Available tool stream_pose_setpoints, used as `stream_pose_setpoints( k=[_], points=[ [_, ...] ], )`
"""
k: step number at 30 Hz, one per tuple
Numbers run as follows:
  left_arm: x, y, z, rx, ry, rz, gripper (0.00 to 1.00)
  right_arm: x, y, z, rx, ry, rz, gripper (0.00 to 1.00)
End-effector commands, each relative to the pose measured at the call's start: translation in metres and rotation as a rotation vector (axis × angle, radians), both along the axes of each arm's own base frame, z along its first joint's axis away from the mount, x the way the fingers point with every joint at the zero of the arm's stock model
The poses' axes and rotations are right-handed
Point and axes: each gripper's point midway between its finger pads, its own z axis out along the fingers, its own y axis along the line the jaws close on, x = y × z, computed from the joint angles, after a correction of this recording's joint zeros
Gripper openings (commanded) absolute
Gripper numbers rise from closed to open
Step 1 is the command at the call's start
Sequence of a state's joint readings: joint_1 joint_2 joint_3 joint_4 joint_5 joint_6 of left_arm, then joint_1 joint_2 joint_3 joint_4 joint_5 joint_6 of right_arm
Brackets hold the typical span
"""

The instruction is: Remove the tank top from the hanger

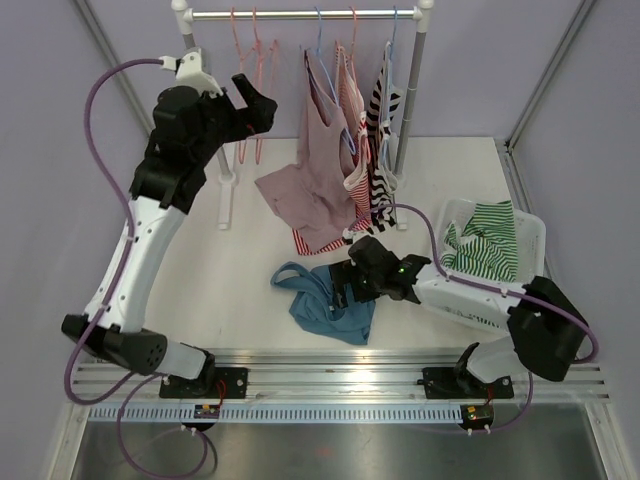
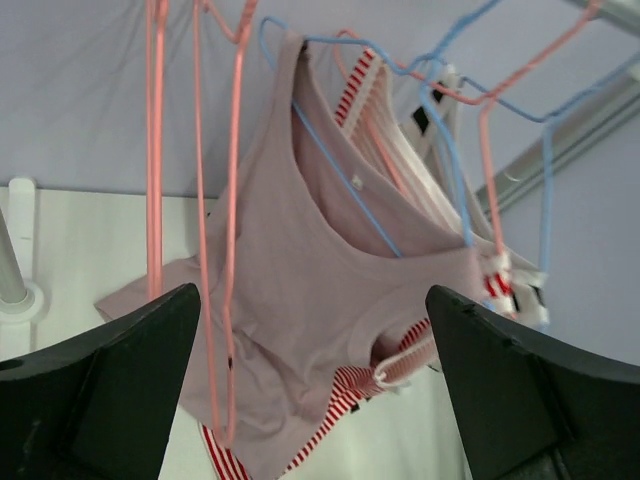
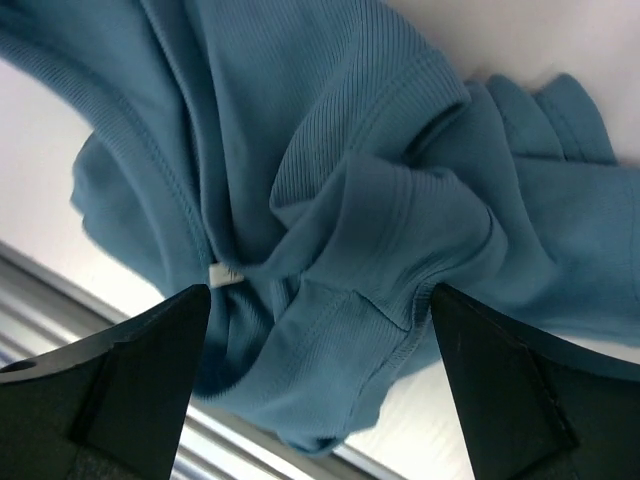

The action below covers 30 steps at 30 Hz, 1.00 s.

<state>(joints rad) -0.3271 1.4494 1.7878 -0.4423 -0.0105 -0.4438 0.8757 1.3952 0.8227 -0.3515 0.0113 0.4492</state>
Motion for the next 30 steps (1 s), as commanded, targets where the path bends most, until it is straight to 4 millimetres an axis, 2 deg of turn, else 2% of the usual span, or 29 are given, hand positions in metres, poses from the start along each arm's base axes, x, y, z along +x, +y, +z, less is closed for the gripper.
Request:
stream_pose_setpoints(
  k=[1,2,3,4,5,6,7,8,9,10,11,13,14,15,16,19,20,21,22,23,24,25,28,29,30],
  points=[
    [-0.049,-0.001,0.042,-0.073,-0.123,-0.092,0.99,0.024,0.023,0.004,-0.010,-0.076,-0.009,1.00],
    [-0.059,0.001,0.040,-0.074,-0.122,-0.098,0.99,0.025,0.022,-0.008,-0.050,-0.070,-0.017,1.00],
    [-0.077,0.008,0.050,-0.082,-0.153,-0.096,0.99,0.025,0.028,-0.010,-0.062,-0.077,-0.008,0.99],
    [-0.083,0.011,0.035,-0.072,-0.130,-0.089,0.99,0.029,0.026,-0.015,-0.100,-0.095,-0.027,1.00],
    [-0.090,0.015,0.031,-0.068,-0.127,-0.080,0.99,0.029,0.023,-0.030,-0.152,-0.086,-0.034,1.00],
    [-0.107,0.026,0.038,-0.070,-0.157,-0.055,0.99,0.028,0.023,-0.033,-0.194,-0.091,-0.039,0.99],
    [-0.114,0.031,0.035,-0.067,-0.155,-0.039,0.99,0.029,0.019,-0.039,-0.235,-0.098,-0.054,0.99],
    [-0.118,0.035,0.016,-0.051,-0.114,-0.027,0.99,0.033,0.011,-0.052,-0.305,-0.106,-0.082,0.97],
    [-0.125,0.040,0.012,-0.049,-0.111,-0.011,0.99,0.032,0.009,-0.056,-0.339,-0.101,-0.085,0.93],
    [-0.140,0.051,0.016,-0.051,-0.135,0.020,0.99,0.032,0.008,-0.060,-0.362,-0.109,-0.089,0.71],
    [-0.144,0.056,-0.004,-0.032,-0.098,0.037,0.99,0.030,0.008,-0.066,-0.377,-0.103,-0.088,0.56],
    [-0.165,0.068,-0.009,-0.019,-0.117,0.058,0.99,0.026,0.014,-0.066,-0.353,-0.105,-0.070,0.36],
    [-0.170,0.072,-0.017,-0.003,-0.107,0.067,0.99,0.026,0.017,-0.060,-0.328,-0.112,-0.065,0.17],
    [-0.170,0.076,-0.035,0.018,-0.078,0.088,0.99,0.025,0.018,-0.056,-0.316,-0.116,-0.063,0.05],
    [-0.183,0.082,-0.035,0.027,-0.104,0.092,0.99,0.024,0.019,-0.050,-0.304,-0.124,-0.061,0.00],
    [-0.189,0.089,-0.061,0.069,-0.077,0.108,0.99,0.027,0.015,-0.016,-0.257,-0.175,-0.080,0.00],
    [-0.194,0.094,-0.065,0.069,-0.076,0.126,0.99,0.029,0.016,0.010,-0.206,-0.211,-0.094,0.00],
    [-0.196,0.096,-0.071,0.063,-0.065,0.137,0.99,0.028,0.009,0.021,-0.213,-0.224,-0.102,0.00],
    [-0.194,0.096,-0.085,0.071,-0.036,0.141,0.99,0.032,0.002,0.035,-0.218,-0.262,-0.135,0.00],
    [-0.198,0.097,-0.090,0.072,-0.028,0.136,0.99,0.035,-0.003,0.064,-0.177,-0.305,-0.169,0.00],
    [-0.199,0.095,-0.095,0.082,-0.026,0.123,0.99,0.034,-0.016,0.073,-0.206,-0.314,-0.187,0.00],
    [-0.197,0.094,-0.110,0.098,0.002,0.116,0.99,0.037,-0.023,0.102,-0.175,-0.370,-0.229,0.00],
    [-0.198,0.096,-0.128,0.126,0.020,0.119,0.99,0.039,-0.055,0.135,-0.218,-0.437,-0.303,0.00],
    [-0.195,0.099,-0.140,0.142,0.044,0.136,0.99,0.041,-0.061,0.160,-0.187,-0.471,-0.336,0.00],
    [-0.195,0.101,-0.143,0.146,0.046,0.148,0.99,0.038,-0.075,0.167,-0.225,-0.475,-0.349,0.00]
  ],
)
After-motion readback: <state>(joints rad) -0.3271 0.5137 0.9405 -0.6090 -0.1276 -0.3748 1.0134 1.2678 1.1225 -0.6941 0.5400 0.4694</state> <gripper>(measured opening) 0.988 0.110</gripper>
